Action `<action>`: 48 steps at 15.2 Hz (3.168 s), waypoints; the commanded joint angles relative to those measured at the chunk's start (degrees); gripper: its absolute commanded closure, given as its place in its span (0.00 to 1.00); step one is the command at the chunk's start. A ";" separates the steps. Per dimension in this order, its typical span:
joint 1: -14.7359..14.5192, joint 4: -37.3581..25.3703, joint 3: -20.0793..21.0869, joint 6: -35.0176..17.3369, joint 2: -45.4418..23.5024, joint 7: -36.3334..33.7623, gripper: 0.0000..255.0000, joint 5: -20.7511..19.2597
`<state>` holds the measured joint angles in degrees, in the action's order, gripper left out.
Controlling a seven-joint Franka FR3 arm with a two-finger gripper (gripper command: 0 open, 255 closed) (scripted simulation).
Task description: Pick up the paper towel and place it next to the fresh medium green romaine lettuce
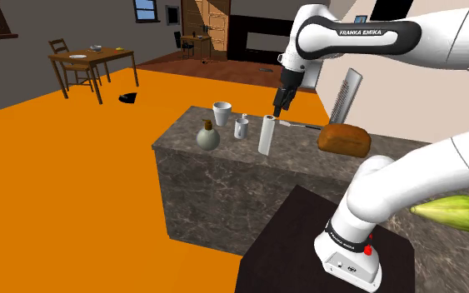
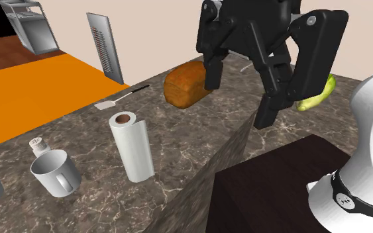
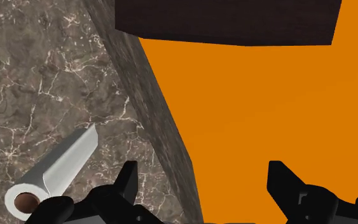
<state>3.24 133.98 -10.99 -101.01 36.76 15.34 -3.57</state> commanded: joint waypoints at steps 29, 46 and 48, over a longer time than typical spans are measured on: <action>2.45 -12.47 -16.14 -25.98 -38.72 26.85 0.00 3.77; 2.41 -13.31 -16.11 -24.49 -37.99 26.57 1.00 3.36; 2.36 -14.20 -16.09 -23.00 -37.32 26.32 1.00 2.99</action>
<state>5.59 120.26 -27.06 -124.71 -0.79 41.68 -0.46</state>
